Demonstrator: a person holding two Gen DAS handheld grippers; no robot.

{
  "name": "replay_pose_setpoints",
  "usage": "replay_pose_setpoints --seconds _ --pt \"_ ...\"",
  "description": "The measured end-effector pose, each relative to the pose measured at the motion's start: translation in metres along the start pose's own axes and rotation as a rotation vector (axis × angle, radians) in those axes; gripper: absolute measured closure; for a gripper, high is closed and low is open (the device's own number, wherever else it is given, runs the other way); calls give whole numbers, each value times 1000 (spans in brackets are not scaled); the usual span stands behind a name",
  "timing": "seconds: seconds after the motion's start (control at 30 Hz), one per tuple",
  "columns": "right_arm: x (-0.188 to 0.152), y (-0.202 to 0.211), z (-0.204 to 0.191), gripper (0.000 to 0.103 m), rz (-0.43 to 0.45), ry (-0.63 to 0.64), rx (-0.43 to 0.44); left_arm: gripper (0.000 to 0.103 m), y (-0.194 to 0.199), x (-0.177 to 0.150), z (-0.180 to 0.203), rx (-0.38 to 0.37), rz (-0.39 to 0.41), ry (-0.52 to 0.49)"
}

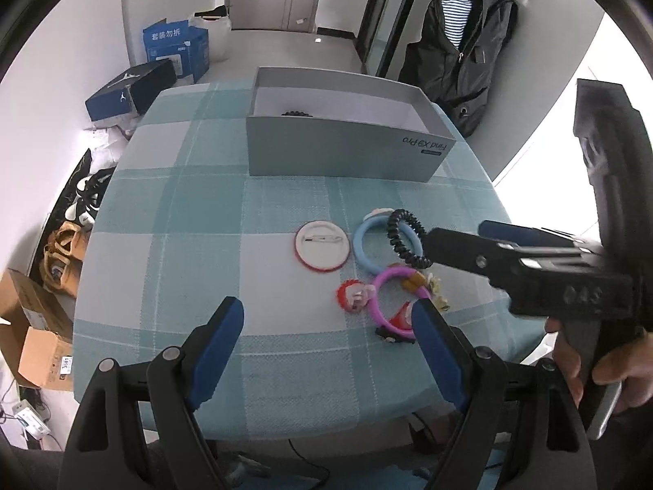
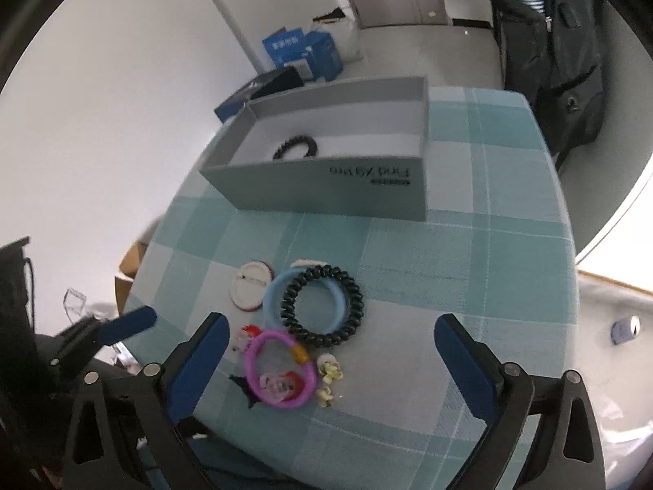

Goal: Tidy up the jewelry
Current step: 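Withdraw both grippers from the box back toward the remaining jewelry, then grasp the black coil hair tie beside the blue ring with right gripper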

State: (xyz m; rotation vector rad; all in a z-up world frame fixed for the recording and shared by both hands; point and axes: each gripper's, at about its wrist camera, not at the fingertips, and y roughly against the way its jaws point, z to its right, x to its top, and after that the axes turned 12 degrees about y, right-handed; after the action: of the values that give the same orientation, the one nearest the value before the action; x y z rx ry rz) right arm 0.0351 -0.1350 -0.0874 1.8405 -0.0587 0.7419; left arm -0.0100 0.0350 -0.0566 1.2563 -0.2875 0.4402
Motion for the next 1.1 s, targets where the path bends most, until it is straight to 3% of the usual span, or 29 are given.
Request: replay_pose_setpoints --seconds 0.47,0.6,0.73,1.1 --pt "9 -29 -13 30 -61 60 -62 22 -4 -4 -14 -13 -49 28" --pt "10 -30 -16 50 -68 75 -79 22 -6 -6 -17 -9 -61 38" --pt "9 -28 -17 59 -71 75 -75 22 -7 -3 -21 -6 -72 65" --pt "13 -18 -12 60 -40 53 -58 22 -10 -4 -16 -38 -96 55"
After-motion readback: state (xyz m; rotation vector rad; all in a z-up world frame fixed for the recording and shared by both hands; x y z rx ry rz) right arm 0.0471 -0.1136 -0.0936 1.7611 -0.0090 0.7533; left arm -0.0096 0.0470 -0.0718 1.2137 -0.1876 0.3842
